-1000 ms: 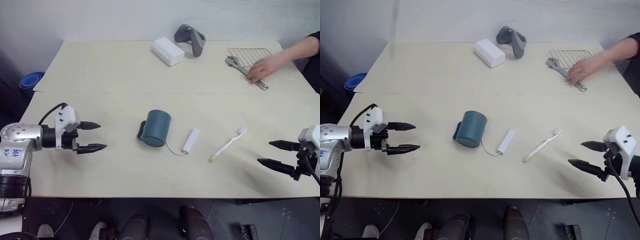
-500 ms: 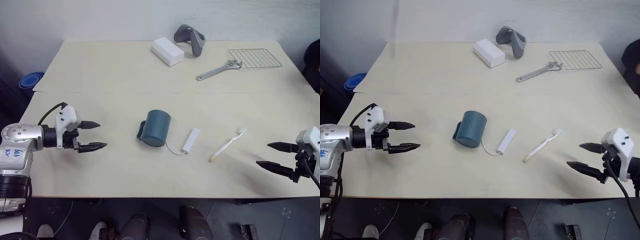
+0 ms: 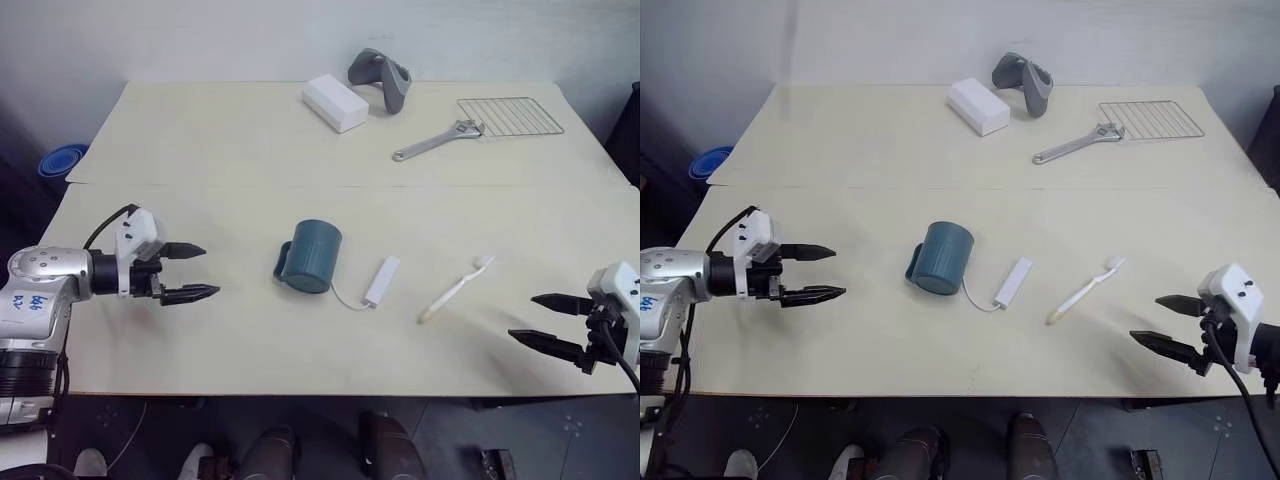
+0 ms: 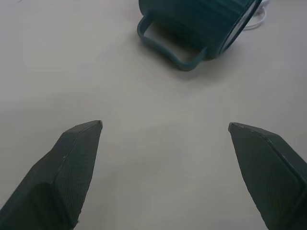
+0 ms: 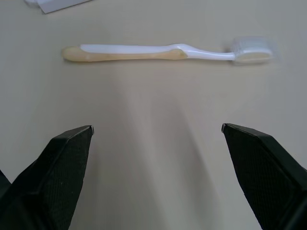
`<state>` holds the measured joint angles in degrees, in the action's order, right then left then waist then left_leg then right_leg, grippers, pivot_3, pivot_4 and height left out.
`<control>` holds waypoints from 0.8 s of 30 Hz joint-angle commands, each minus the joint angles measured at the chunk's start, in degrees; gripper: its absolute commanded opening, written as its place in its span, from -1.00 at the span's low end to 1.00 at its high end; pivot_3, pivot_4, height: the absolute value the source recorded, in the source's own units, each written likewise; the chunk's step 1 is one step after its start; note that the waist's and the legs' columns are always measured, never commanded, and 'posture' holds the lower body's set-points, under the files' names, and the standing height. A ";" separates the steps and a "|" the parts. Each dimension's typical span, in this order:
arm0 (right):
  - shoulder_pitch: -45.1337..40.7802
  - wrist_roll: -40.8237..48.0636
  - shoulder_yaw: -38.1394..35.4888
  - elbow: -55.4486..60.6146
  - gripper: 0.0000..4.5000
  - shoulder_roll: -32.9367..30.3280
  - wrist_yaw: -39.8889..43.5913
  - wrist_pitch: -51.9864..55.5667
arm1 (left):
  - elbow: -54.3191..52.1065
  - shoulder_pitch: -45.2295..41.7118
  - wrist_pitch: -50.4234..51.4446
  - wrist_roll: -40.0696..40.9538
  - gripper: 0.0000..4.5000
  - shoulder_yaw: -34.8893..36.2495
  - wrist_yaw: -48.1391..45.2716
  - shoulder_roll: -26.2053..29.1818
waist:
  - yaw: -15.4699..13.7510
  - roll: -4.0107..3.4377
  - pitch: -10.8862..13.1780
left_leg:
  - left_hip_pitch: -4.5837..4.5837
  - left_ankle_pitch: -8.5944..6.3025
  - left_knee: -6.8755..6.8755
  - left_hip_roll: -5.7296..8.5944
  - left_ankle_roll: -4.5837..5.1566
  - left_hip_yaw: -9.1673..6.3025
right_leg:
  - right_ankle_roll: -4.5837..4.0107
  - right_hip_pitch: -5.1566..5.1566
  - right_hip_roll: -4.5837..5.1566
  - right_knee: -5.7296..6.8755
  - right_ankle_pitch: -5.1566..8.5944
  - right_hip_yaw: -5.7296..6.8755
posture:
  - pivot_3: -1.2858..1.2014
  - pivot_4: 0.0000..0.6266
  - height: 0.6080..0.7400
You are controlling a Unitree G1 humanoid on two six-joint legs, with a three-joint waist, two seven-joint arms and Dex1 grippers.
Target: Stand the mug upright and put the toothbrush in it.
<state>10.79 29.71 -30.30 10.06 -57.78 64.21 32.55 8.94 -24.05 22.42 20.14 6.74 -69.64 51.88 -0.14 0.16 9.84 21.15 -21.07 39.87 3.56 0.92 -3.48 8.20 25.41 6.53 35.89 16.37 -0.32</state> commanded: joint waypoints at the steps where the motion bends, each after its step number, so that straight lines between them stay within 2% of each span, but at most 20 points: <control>1: 0.19 1.30 -3.08 3.60 0.99 0.68 -1.92 1.16 | -2.19 -1.26 1.14 1.99 1.00 0.70 -0.23 -0.34 | 0.00 0.00 0.00 | 0.00 0.00 0.00 0.00 0.00 0.00 | 0.00 0.00 0.00 0.01 0.00 0.00 | 0.03 -0.52 1.00; 3: -1.12 4.74 -3.73 8.17 0.99 2.55 -6.32 6.03 | -3.86 -1.71 3.19 3.51 1.00 0.79 -0.56 -0.52 | -0.01 0.00 0.00 | 0.00 0.00 0.00 0.00 0.00 0.00 | 0.00 0.00 0.00 0.01 0.00 0.00 | 0.03 -0.52 1.00; 8: -9.31 16.25 -2.01 25.48 0.99 11.89 -29.30 25.08 | -14.80 -3.74 14.03 13.48 1.00 1.61 -4.50 1.65 | 0.20 0.00 0.00 | 0.04 -0.01 0.09 -0.07 -0.05 -0.09 | 0.00 0.01 0.04 0.06 0.00 0.00 | 0.03 -0.52 1.00; 10: -16.61 19.86 2.32 31.10 0.99 22.10 -44.36 32.36 | -19.03 -6.37 17.47 16.97 1.00 1.13 -6.17 2.93 | 0.36 0.06 -0.02 | 0.04 -0.05 0.11 -0.16 -0.13 -0.12 | -0.03 0.02 0.07 0.05 -0.01 0.00 | 0.03 -0.52 1.00; 11: -19.14 20.51 3.60 32.44 0.99 25.69 -49.24 34.86 | -20.08 -7.35 18.36 17.71 1.00 0.84 -6.26 3.22 | 0.45 0.12 -0.06 | 0.03 -0.06 0.12 -0.26 -0.21 -0.14 | -0.07 0.01 0.05 0.02 -0.03 0.00 | 0.03 -0.52 1.00; 13: -22.67 18.74 7.62 35.29 0.82 31.13 -56.90 39.08 | -21.38 -8.98 17.54 16.90 1.00 -0.79 -7.36 4.02 | 0.34 -0.11 -0.05 | 0.04 -0.05 0.13 -0.25 -0.29 -0.17 | -0.16 0.05 0.00 0.03 -0.05 0.01 | 0.03 -0.52 1.00; 17: -27.18 16.20 11.69 35.39 0.27 37.44 -65.78 44.52 | -21.65 -12.49 16.61 16.10 1.00 -4.00 -8.81 3.56 | 0.06 -0.21 -0.07 | 0.05 -0.02 0.04 -0.08 -0.20 -0.23 | -0.17 0.08 -0.11 0.05 -0.05 0.05 | 0.03 -0.52 1.00; 20: -30.75 12.90 14.72 30.81 0.27 42.85 -70.17 46.47 | -19.88 -16.30 15.28 14.64 1.00 -7.06 -9.40 1.88 | 0.27 -0.16 -0.08 | 0.10 0.01 0.11 0.04 -0.12 -0.25 | -0.16 0.05 -0.11 0.05 -0.05 0.06 | 0.03 -0.52 1.00; 24: -31.82 10.05 17.06 26.94 0.27 46.44 -71.76 47.10 | -19.02 -17.35 13.93 13.53 1.00 -8.99 -10.17 1.24 | 0.63 -0.18 -0.09 | 0.04 0.03 -0.04 0.02 -0.11 -0.25 | -0.16 0.11 -0.14 0.12 -0.05 0.05 | 0.03 -0.52 1.00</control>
<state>-20.35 40.84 -13.63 36.94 -12.02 -6.90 79.91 -10.19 -40.51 37.48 34.38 -1.96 -79.13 52.86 0.49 -0.02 9.75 21.20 -21.05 39.82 3.57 0.81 -3.73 8.04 25.54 6.39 36.01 16.32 -0.26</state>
